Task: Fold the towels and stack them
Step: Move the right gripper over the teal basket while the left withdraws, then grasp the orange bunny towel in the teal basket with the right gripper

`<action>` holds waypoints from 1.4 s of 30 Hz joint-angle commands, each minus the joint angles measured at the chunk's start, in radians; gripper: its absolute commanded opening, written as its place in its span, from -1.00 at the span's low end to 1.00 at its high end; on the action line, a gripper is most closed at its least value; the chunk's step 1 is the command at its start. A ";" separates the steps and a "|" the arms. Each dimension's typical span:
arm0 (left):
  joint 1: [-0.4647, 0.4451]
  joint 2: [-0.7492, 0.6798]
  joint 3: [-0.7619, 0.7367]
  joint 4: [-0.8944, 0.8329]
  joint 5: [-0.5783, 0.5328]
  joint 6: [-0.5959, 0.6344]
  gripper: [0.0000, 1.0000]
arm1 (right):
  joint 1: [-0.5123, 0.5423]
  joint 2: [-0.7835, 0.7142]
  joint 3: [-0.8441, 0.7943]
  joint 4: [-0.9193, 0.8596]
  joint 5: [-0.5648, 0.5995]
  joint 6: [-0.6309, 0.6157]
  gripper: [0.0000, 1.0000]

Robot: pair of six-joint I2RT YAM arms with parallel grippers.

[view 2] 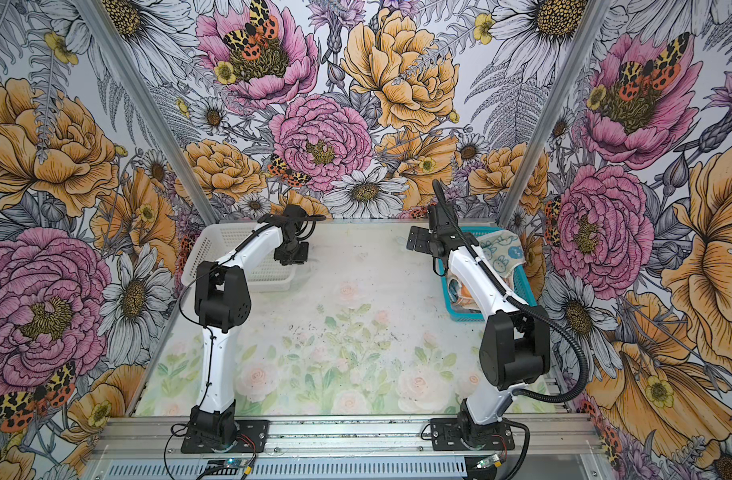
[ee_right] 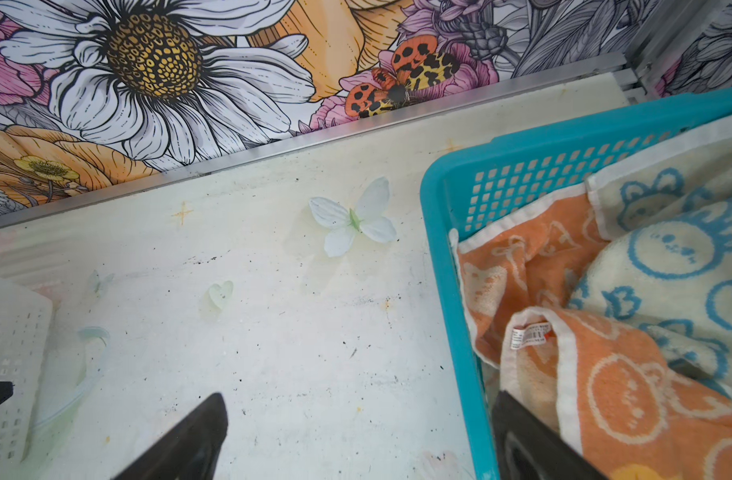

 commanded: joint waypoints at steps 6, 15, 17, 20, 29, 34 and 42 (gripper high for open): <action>0.052 -0.021 0.025 -0.027 -0.043 0.043 -0.28 | 0.002 -0.037 -0.025 0.032 -0.024 0.010 0.99; 0.067 -0.018 0.059 -0.028 -0.057 0.023 0.07 | -0.027 -0.072 -0.036 0.028 -0.039 -0.013 0.99; 0.063 -0.023 0.077 -0.028 -0.056 0.021 0.26 | -0.046 -0.090 -0.051 0.023 -0.046 -0.009 0.99; 0.045 -0.036 0.101 -0.029 -0.091 0.024 0.37 | -0.078 -0.127 -0.088 0.004 -0.027 -0.003 0.99; -0.084 -0.135 0.160 -0.026 -0.175 0.034 0.98 | -0.256 -0.283 -0.315 0.004 -0.068 0.114 0.99; -0.187 -0.188 0.189 -0.022 -0.209 0.028 0.98 | -0.371 -0.285 -0.408 0.039 -0.072 0.117 0.99; -0.391 -0.164 0.261 -0.011 -0.209 0.044 0.97 | -0.386 -0.077 -0.366 0.113 -0.119 0.079 0.83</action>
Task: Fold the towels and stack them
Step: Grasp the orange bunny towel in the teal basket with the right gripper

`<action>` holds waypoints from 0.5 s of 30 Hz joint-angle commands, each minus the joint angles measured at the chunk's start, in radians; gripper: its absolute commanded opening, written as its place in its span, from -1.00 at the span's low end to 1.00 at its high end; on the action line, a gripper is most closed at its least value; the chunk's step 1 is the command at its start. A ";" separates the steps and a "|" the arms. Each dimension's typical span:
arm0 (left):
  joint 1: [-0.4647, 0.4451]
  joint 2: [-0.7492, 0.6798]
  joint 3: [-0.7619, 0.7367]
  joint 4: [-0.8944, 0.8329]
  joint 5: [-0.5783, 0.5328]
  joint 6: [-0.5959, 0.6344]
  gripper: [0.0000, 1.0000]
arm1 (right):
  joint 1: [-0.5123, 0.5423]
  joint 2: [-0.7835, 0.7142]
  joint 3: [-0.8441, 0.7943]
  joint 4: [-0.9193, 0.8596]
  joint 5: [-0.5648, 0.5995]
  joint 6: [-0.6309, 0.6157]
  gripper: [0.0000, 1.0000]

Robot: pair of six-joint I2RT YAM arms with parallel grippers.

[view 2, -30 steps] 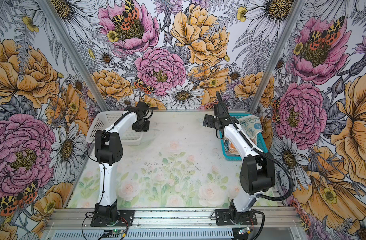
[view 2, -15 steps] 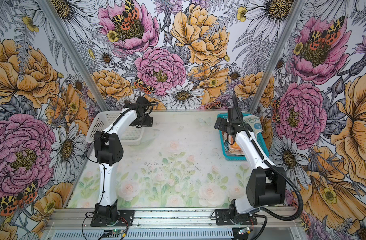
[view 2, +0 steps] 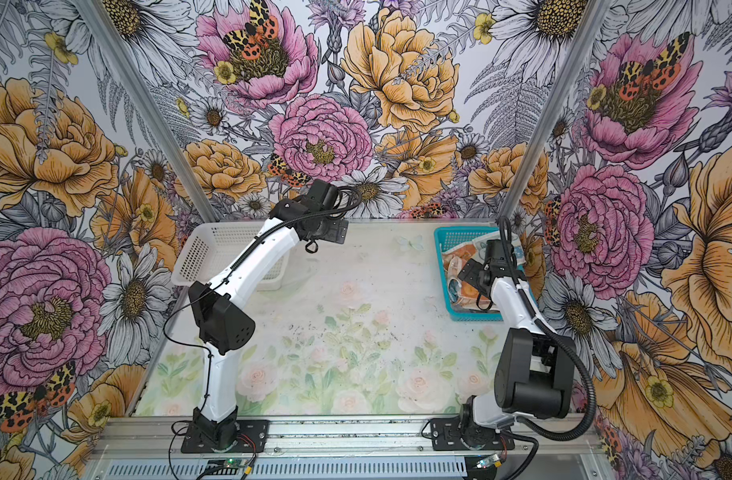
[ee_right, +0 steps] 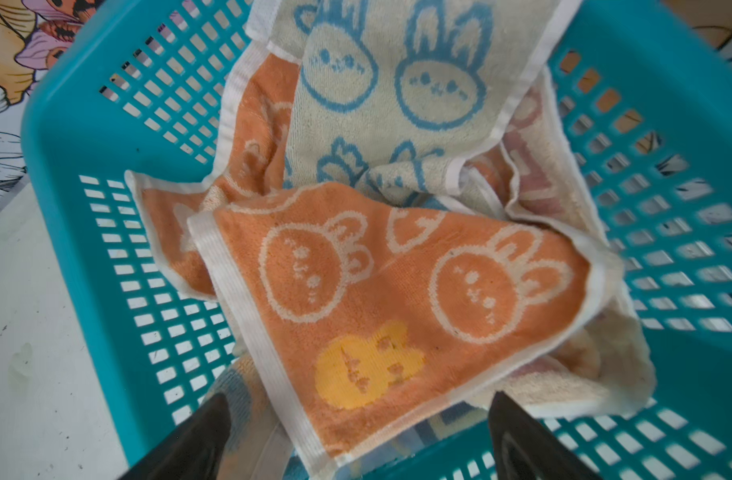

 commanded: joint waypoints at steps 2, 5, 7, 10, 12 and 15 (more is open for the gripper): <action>-0.066 0.041 0.039 0.013 0.031 0.008 0.98 | 0.005 0.124 0.072 0.054 -0.029 -0.020 0.69; -0.090 0.086 0.065 0.012 0.079 -0.010 0.97 | 0.004 0.187 0.107 0.053 -0.012 -0.023 0.44; -0.102 0.105 0.077 0.013 0.087 -0.012 0.98 | 0.005 0.203 0.115 0.054 0.003 -0.021 0.14; -0.113 0.128 0.093 0.012 0.094 -0.009 0.97 | 0.006 0.194 0.123 0.053 0.014 -0.023 -0.23; -0.115 0.143 0.104 0.012 0.100 -0.011 0.97 | 0.009 0.179 0.126 0.051 0.013 -0.029 -0.32; -0.116 0.152 0.111 0.012 0.108 -0.015 0.98 | 0.011 0.145 0.124 0.051 0.004 -0.027 -0.67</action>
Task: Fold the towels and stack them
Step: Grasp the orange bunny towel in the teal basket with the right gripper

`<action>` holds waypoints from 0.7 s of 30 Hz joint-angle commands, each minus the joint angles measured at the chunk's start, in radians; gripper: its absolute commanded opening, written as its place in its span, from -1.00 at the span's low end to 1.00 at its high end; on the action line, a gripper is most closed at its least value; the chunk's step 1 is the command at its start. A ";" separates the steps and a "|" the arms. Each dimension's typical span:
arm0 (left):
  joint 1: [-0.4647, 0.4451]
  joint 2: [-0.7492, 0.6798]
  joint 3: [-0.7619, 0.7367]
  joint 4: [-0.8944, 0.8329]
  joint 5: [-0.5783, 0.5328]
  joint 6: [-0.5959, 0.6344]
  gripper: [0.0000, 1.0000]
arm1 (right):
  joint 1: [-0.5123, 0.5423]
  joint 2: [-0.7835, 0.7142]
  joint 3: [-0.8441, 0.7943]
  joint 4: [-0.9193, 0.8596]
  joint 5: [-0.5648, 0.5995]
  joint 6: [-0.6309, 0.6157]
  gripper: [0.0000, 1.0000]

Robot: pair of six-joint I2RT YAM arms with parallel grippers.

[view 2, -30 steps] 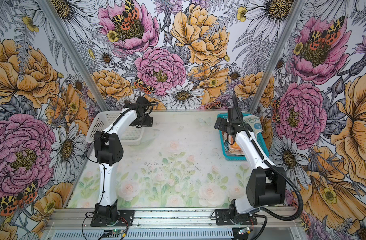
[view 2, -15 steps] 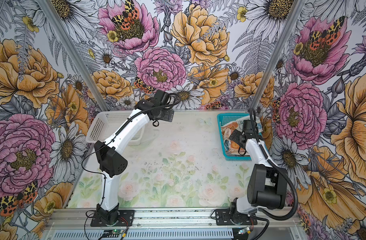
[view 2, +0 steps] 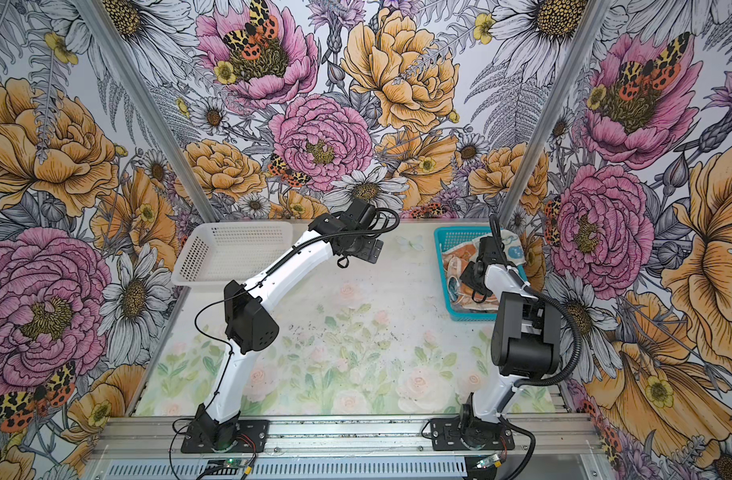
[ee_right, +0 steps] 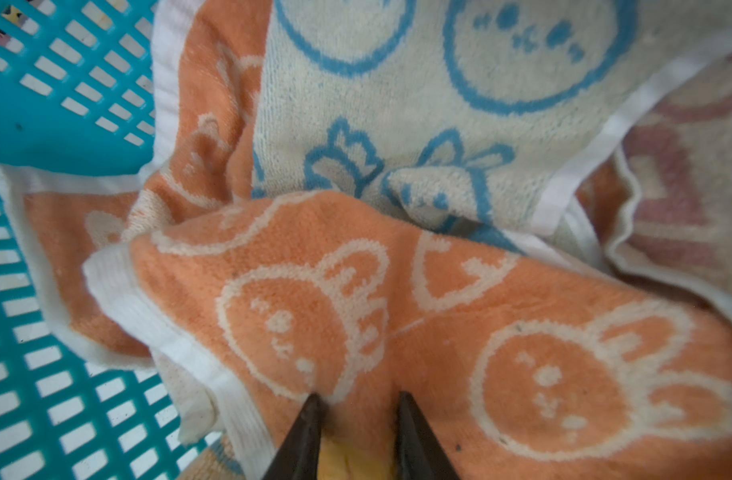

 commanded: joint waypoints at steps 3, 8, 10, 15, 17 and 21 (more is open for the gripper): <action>-0.003 -0.012 0.029 0.008 0.030 -0.020 0.98 | 0.011 -0.070 0.029 0.014 0.006 -0.008 -0.96; -0.001 -0.049 -0.009 0.009 0.033 -0.030 0.98 | 0.016 -0.084 0.048 0.000 -0.011 -0.006 -1.00; 0.006 -0.076 -0.031 0.010 0.028 -0.035 0.98 | 0.031 -0.097 0.069 -0.016 -0.021 -0.004 -1.00; 0.056 -0.178 -0.117 0.053 0.054 -0.074 0.97 | 0.139 -0.145 0.239 -0.116 0.008 -0.024 -1.00; 0.095 -0.244 -0.192 0.107 0.117 -0.108 0.97 | 0.201 -0.153 0.339 -0.155 0.021 -0.027 -1.00; 0.185 -0.415 -0.404 0.245 0.211 -0.186 0.98 | 0.348 -0.121 0.560 -0.221 0.022 -0.022 -1.00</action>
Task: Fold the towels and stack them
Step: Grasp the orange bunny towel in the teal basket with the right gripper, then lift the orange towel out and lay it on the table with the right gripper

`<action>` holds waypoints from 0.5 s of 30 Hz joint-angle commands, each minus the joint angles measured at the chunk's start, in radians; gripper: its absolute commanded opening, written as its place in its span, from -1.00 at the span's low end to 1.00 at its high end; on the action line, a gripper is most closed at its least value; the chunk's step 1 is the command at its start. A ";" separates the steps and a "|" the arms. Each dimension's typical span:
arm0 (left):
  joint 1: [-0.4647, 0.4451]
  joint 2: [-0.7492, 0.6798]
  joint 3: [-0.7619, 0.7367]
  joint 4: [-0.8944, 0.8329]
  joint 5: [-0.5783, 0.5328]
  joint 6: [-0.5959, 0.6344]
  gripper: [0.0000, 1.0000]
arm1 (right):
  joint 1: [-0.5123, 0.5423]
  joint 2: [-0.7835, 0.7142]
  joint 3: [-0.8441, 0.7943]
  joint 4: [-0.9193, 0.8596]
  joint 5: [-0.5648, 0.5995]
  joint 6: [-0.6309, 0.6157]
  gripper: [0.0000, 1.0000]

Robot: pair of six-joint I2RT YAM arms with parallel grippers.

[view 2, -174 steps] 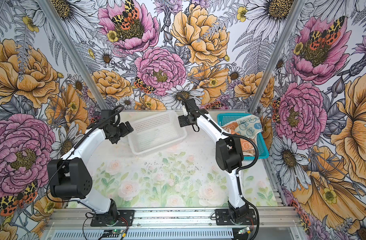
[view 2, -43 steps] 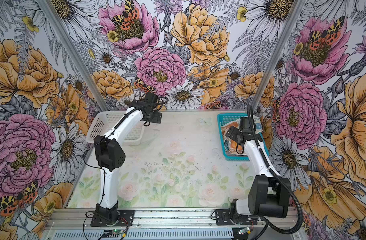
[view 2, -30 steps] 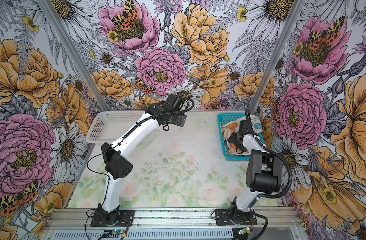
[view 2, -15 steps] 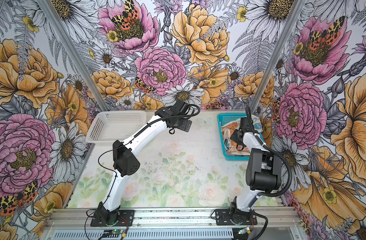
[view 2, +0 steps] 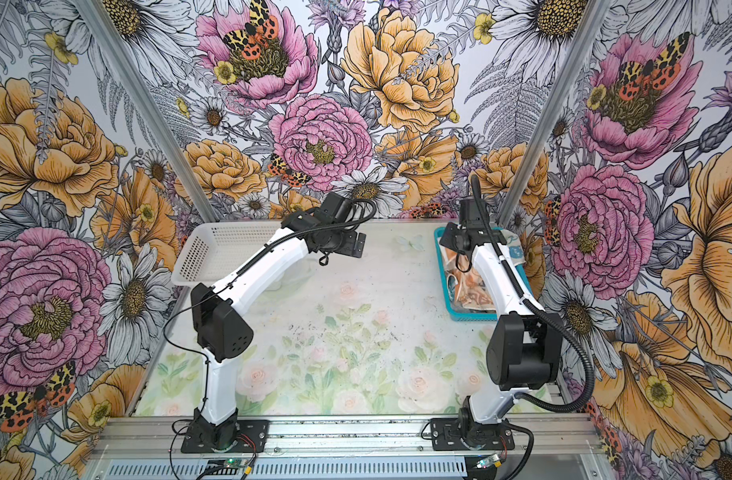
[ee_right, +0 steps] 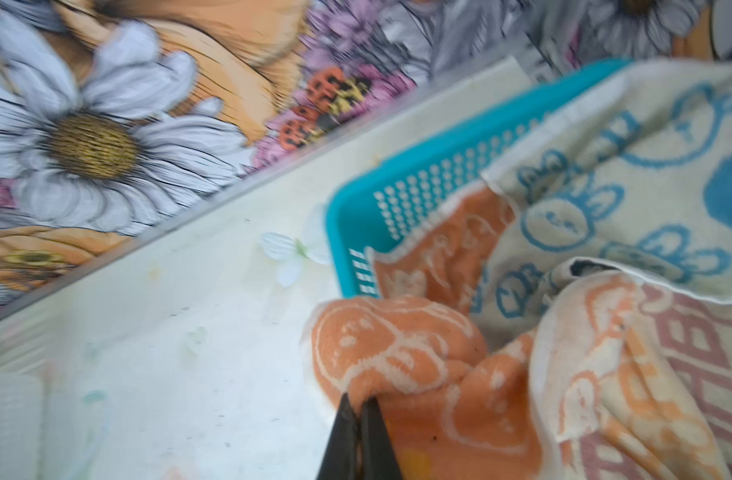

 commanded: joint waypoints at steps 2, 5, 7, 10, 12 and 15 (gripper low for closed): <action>0.105 -0.222 -0.180 0.188 0.123 -0.107 0.98 | 0.152 -0.008 0.221 -0.069 -0.006 -0.012 -1.00; 0.170 -0.335 -0.313 0.248 0.143 -0.143 0.98 | 0.299 0.051 0.430 -0.118 -0.028 -0.034 -1.00; 0.214 -0.399 -0.387 0.273 0.155 -0.160 0.98 | 0.396 0.090 0.585 -0.155 -0.027 -0.060 -1.00; 0.258 -0.463 -0.454 0.288 0.160 -0.163 0.98 | 0.471 0.124 0.742 -0.185 -0.027 -0.066 -1.00; 0.275 -0.487 -0.480 0.291 0.165 -0.162 0.97 | 0.478 0.130 0.772 -0.188 -0.025 -0.059 -1.00; 0.292 -0.495 -0.505 0.299 0.181 -0.171 0.98 | 0.457 0.128 0.726 -0.188 0.014 -0.063 -1.00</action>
